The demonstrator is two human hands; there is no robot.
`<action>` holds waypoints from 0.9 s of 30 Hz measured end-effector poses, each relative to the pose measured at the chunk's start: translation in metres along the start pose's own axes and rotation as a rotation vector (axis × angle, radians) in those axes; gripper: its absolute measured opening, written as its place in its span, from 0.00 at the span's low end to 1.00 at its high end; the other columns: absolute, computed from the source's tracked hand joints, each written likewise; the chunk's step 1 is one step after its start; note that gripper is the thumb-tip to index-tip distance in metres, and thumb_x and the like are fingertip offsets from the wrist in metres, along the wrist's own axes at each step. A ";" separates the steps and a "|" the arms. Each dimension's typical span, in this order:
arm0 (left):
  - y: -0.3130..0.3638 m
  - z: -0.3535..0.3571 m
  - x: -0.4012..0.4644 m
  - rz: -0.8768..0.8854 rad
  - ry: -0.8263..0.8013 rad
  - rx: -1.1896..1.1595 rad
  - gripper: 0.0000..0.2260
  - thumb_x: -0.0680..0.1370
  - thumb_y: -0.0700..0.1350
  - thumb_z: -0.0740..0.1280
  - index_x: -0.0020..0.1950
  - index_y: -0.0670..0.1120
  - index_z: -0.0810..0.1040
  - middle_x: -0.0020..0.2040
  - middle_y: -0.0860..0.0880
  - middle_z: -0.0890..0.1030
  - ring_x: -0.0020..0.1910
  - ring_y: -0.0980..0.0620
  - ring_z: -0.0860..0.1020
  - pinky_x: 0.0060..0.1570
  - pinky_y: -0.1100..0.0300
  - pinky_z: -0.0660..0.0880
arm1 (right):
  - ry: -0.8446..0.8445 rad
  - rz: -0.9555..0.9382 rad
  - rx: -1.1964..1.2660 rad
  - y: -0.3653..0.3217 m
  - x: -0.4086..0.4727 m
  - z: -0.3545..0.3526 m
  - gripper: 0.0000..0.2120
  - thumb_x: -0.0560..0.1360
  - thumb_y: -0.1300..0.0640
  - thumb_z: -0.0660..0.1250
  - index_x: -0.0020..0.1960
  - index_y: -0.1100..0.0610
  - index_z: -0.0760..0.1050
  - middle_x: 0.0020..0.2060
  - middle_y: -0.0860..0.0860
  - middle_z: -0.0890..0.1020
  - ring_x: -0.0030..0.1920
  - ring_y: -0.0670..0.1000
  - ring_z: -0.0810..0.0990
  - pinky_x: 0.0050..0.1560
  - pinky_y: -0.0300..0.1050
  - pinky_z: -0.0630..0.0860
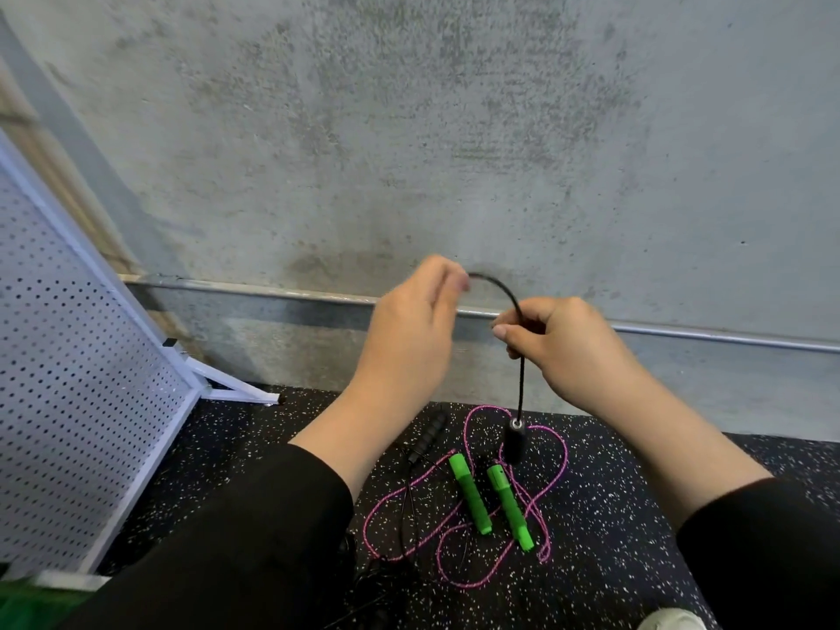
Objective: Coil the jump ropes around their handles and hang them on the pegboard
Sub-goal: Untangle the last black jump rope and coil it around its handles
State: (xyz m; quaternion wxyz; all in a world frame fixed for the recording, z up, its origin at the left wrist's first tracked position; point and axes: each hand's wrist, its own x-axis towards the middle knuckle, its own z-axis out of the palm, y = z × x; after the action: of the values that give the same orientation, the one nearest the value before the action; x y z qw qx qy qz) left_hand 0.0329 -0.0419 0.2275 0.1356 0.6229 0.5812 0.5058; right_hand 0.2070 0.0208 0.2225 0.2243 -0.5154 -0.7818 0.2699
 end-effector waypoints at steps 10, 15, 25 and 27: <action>-0.020 -0.015 0.011 -0.239 0.264 0.035 0.07 0.83 0.49 0.63 0.60 0.51 0.75 0.54 0.53 0.77 0.55 0.52 0.76 0.62 0.45 0.73 | -0.055 0.121 0.192 0.012 0.001 0.005 0.12 0.80 0.52 0.68 0.41 0.56 0.82 0.36 0.51 0.86 0.43 0.58 0.85 0.52 0.61 0.82; -0.004 -0.011 0.002 0.185 0.211 0.123 0.15 0.82 0.50 0.64 0.41 0.43 0.78 0.38 0.51 0.77 0.39 0.52 0.74 0.43 0.57 0.70 | 0.045 0.114 0.336 -0.002 0.003 0.002 0.14 0.80 0.54 0.68 0.38 0.57 0.83 0.33 0.52 0.85 0.36 0.55 0.84 0.48 0.59 0.84; -0.012 0.020 -0.012 -0.365 -0.505 -0.128 0.08 0.79 0.53 0.72 0.49 0.51 0.77 0.39 0.54 0.79 0.36 0.53 0.79 0.40 0.54 0.79 | 0.205 0.099 0.624 -0.024 -0.002 -0.006 0.07 0.80 0.54 0.69 0.51 0.57 0.83 0.43 0.56 0.85 0.42 0.52 0.84 0.39 0.45 0.83; -0.007 0.020 -0.010 -0.535 -0.366 -0.453 0.10 0.79 0.49 0.72 0.56 0.46 0.77 0.45 0.49 0.82 0.37 0.51 0.82 0.43 0.49 0.84 | 0.122 0.161 0.572 -0.019 -0.002 -0.006 0.16 0.77 0.45 0.70 0.58 0.55 0.81 0.51 0.55 0.84 0.51 0.54 0.85 0.42 0.48 0.84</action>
State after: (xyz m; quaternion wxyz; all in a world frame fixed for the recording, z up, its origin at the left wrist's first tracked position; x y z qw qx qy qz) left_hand 0.0464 -0.0399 0.2082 0.4977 0.4837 0.5630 0.4488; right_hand 0.1984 0.0135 0.2390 0.3850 -0.5069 -0.6159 0.4643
